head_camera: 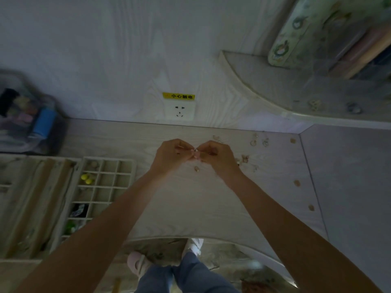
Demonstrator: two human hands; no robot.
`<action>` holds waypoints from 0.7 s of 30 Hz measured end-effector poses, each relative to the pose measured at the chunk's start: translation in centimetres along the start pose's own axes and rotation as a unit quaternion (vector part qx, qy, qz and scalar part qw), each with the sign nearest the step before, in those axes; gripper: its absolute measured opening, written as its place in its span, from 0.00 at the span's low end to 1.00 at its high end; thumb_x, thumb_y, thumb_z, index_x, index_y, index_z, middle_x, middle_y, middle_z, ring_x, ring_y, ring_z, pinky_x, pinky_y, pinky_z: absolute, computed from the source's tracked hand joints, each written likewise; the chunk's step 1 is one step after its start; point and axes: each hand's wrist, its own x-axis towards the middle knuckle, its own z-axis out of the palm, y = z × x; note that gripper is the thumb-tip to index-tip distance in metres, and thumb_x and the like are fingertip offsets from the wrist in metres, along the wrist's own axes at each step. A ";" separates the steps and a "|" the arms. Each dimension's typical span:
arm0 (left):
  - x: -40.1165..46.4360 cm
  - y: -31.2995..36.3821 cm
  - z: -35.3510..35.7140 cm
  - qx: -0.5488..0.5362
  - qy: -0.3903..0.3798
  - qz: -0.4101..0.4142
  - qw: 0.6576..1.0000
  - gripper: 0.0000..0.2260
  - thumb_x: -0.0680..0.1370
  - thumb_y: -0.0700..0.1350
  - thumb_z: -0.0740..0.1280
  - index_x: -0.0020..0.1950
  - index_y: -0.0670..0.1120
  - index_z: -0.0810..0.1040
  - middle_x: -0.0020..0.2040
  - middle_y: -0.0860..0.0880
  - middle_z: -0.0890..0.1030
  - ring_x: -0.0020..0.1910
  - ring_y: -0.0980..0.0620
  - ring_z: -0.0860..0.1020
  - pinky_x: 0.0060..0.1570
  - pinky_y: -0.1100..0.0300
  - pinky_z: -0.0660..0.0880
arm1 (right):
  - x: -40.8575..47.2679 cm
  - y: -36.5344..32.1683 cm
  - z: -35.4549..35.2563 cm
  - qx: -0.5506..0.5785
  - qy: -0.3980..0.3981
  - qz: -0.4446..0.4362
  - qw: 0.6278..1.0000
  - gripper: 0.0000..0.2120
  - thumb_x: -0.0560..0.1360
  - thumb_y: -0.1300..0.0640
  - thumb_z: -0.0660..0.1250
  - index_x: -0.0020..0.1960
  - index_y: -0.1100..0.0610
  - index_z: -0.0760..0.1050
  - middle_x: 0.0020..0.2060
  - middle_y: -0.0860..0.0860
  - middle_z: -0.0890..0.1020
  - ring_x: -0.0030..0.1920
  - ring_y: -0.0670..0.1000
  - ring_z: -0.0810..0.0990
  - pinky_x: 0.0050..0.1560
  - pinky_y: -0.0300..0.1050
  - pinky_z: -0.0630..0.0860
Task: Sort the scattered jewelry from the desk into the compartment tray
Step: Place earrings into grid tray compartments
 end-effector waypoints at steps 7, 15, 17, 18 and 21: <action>-2.6 -1.5 -6.4 -0.021 0.012 0.005 1.000 0.04 0.69 0.41 0.73 0.37 0.49 0.81 0.33 0.51 0.84 0.38 0.51 0.84 0.49 0.52 0.79 | -0.2 -2.6 5.8 0.034 -0.046 -0.008 0.998 0.09 0.72 0.68 0.68 0.38 0.57 0.76 0.30 0.50 0.82 0.31 0.46 0.81 0.36 0.36 0.78; -5.5 -5.3 -14.6 -0.007 0.017 0.031 0.999 0.03 0.72 0.39 0.72 0.41 0.45 0.79 0.38 0.44 0.84 0.39 0.49 0.84 0.45 0.50 0.81 | -1.1 -4.3 14.1 -0.021 -0.081 -0.036 0.996 0.03 0.72 0.69 0.68 0.45 0.66 0.80 0.33 0.55 0.81 0.33 0.49 0.79 0.42 0.41 0.79; -5.9 -6.2 -16.5 0.024 0.008 0.041 0.999 0.04 0.73 0.38 0.71 0.41 0.46 0.79 0.38 0.46 0.84 0.38 0.52 0.84 0.45 0.53 0.81 | -1.3 -4.6 15.9 -0.035 -0.086 -0.039 0.995 0.03 0.72 0.69 0.68 0.44 0.65 0.80 0.33 0.55 0.81 0.33 0.49 0.80 0.44 0.45 0.80; -6.0 -6.6 -17.3 0.037 0.003 0.043 0.998 0.04 0.73 0.38 0.70 0.41 0.46 0.79 0.37 0.47 0.84 0.37 0.53 0.83 0.44 0.55 0.81 | -1.4 -4.6 16.8 -0.034 -0.088 -0.036 0.995 0.03 0.72 0.69 0.68 0.44 0.64 0.80 0.32 0.55 0.81 0.33 0.49 0.80 0.44 0.46 0.80; -6.4 -7.8 -19.7 0.084 -0.016 0.038 0.996 0.02 0.73 0.40 0.71 0.42 0.44 0.79 0.36 0.53 0.81 0.32 0.61 0.80 0.38 0.67 0.76 | -1.6 -4.4 19.4 -0.037 -0.087 -0.016 0.995 0.03 0.72 0.68 0.69 0.42 0.62 0.80 0.30 0.52 0.81 0.31 0.47 0.81 0.41 0.42 0.81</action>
